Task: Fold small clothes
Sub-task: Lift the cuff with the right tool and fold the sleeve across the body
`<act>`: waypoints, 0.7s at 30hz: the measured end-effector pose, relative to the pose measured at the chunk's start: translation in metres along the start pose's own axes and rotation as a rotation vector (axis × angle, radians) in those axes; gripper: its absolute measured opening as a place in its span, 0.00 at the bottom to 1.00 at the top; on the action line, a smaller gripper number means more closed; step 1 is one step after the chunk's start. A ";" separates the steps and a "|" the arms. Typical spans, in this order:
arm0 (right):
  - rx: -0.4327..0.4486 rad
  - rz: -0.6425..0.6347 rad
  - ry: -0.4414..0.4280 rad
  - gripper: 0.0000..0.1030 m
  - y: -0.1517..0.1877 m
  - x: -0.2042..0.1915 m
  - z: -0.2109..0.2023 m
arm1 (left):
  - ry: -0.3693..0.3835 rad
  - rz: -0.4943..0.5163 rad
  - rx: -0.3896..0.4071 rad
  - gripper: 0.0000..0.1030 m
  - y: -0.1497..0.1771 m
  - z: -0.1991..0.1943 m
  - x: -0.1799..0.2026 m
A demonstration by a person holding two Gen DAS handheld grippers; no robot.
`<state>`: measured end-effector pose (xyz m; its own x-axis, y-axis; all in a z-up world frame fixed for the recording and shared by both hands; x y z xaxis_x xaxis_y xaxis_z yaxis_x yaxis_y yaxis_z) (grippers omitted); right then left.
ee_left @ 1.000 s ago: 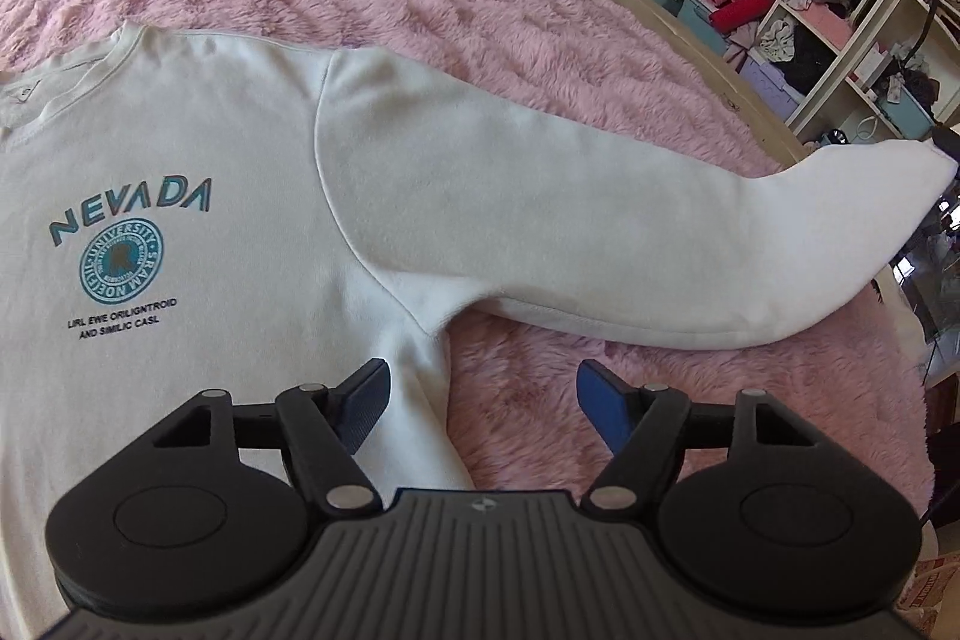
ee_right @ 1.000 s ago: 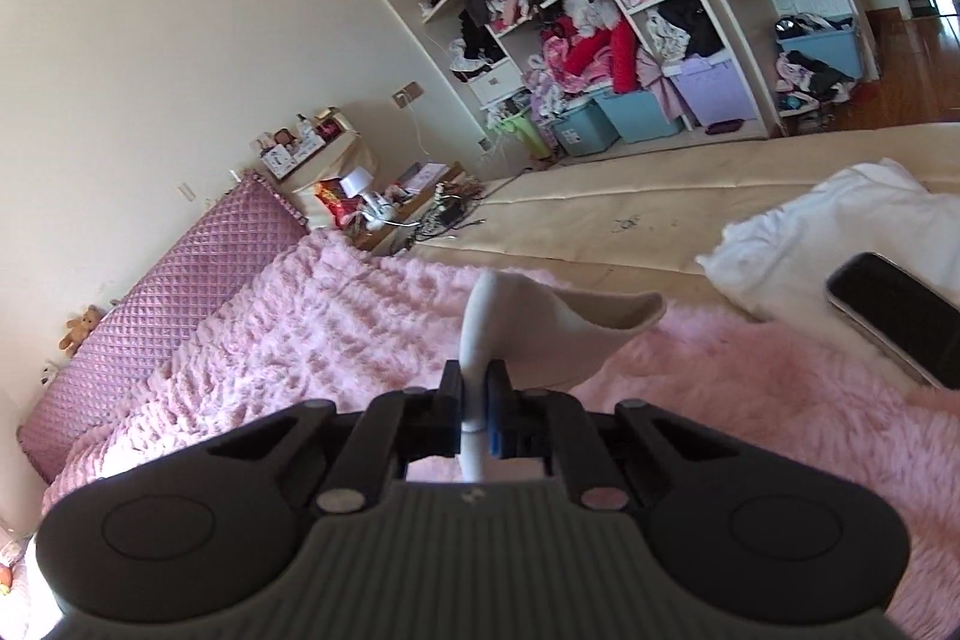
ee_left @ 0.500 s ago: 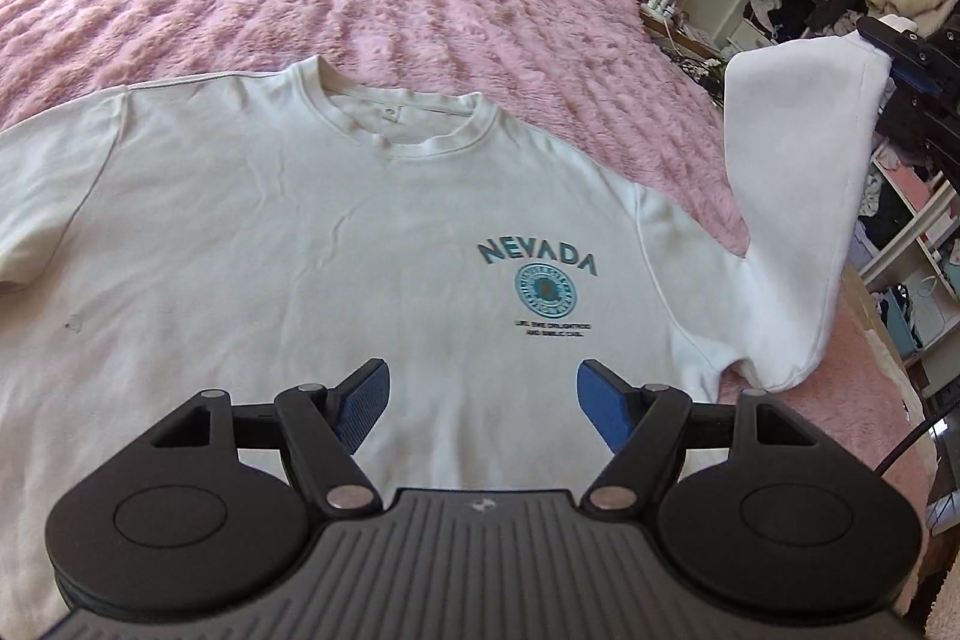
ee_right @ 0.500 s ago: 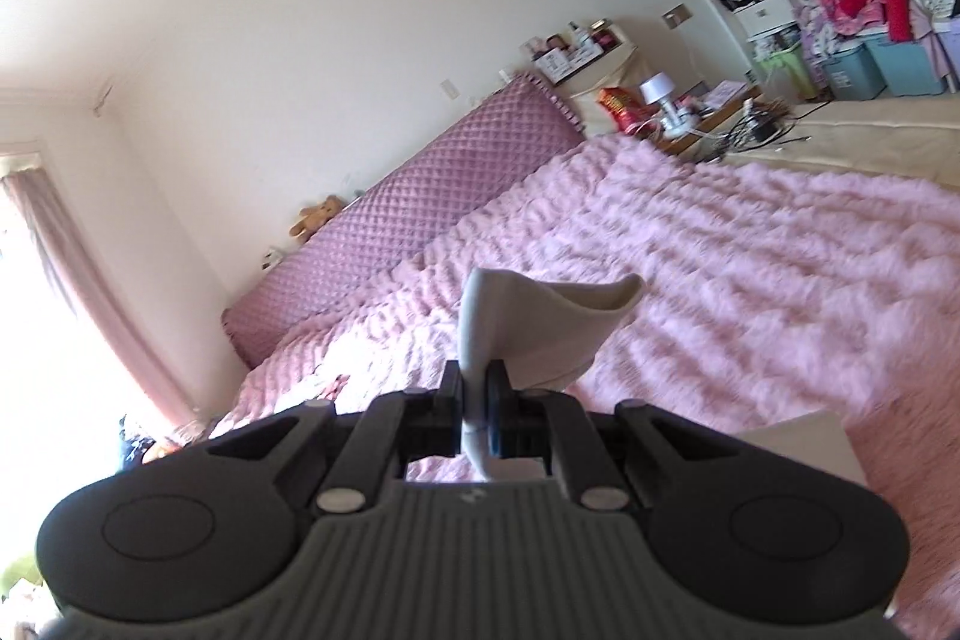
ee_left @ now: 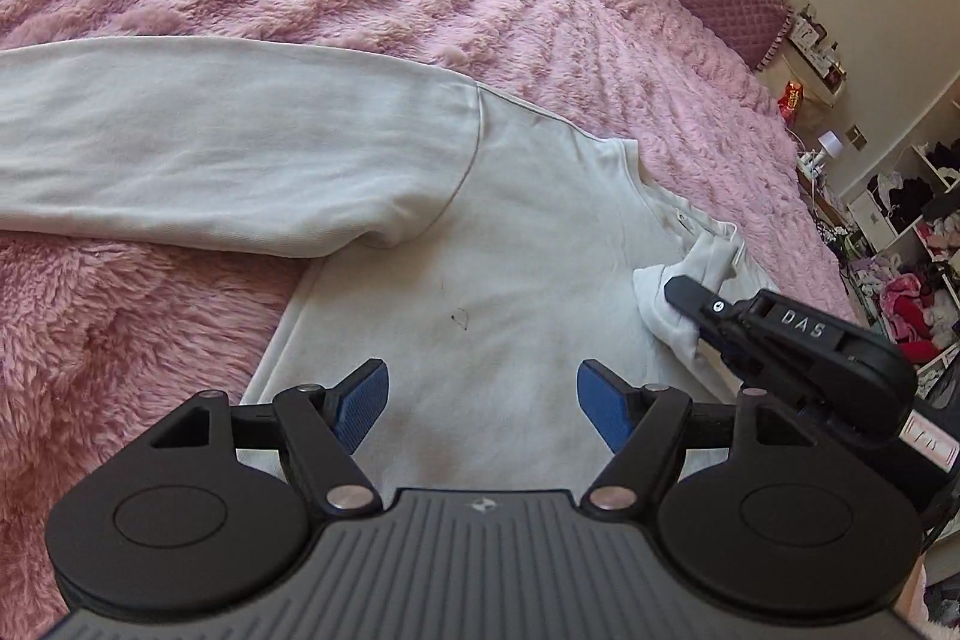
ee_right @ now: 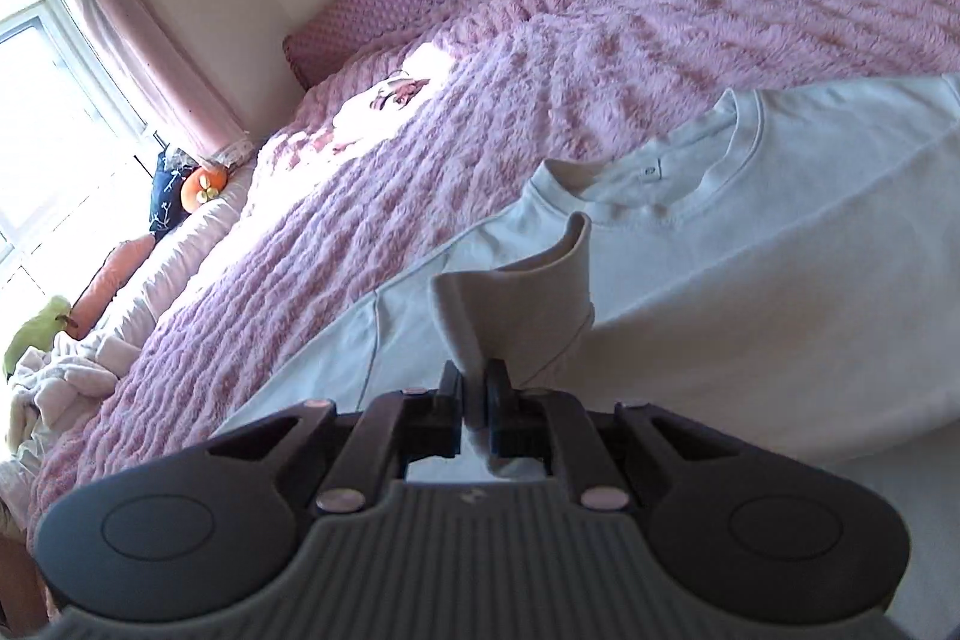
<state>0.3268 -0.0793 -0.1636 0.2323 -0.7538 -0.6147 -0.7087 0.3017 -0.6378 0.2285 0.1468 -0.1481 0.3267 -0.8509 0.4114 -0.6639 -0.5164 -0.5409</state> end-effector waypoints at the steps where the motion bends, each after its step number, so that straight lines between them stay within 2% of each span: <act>1: -0.017 -0.005 0.006 0.08 0.008 0.002 0.005 | 0.014 -0.017 0.003 0.82 -0.003 0.002 -0.003; 3: -0.057 -0.005 0.004 0.17 0.018 0.007 0.010 | 0.074 -0.063 -0.009 0.82 -0.008 0.010 -0.009; 5: -0.120 0.015 -0.038 0.52 0.022 0.011 0.013 | 0.130 -0.099 -0.036 0.82 -0.013 0.021 -0.010; 6: -0.135 0.012 -0.046 0.56 0.023 0.011 0.009 | 0.164 -0.091 -0.044 0.82 -0.014 0.028 -0.005; 8: -0.173 -0.034 -0.053 0.56 0.021 0.009 -0.004 | 0.202 -0.070 -0.037 0.82 -0.018 0.039 0.002; 10: -0.166 -0.080 -0.052 0.56 0.013 0.010 -0.027 | 0.210 -0.025 -0.029 0.82 -0.021 0.048 0.012; 14: -0.112 -0.102 -0.023 0.56 -0.002 0.030 -0.085 | 0.142 0.115 -0.025 0.82 -0.020 0.069 0.031; 16: -0.083 -0.107 0.015 0.56 -0.008 0.042 -0.107 | 0.146 0.135 -0.054 0.82 -0.018 0.079 0.035; 20: -0.029 -0.094 0.117 0.56 -0.020 0.074 -0.145 | 0.202 0.134 -0.079 0.81 -0.018 0.091 0.044; 21: -0.021 -0.082 0.136 0.56 -0.020 0.081 -0.152 | 0.217 0.125 -0.090 0.77 -0.019 0.095 0.045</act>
<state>0.2587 -0.2354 -0.1300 0.1992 -0.8478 -0.4915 -0.7049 0.2245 -0.6729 0.3195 0.1088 -0.1888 0.0925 -0.8620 0.4984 -0.7505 -0.3893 -0.5341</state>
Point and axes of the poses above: each gripper's, at about its wrist camera, not at the fingertips, and z roughly the way its jaws point, x to its right, y to its underside, the point moved 2 cm from there along z, roughly the way its jaws point, and after that the axes turned 6 degrees about -y, right-handed, at the moved point
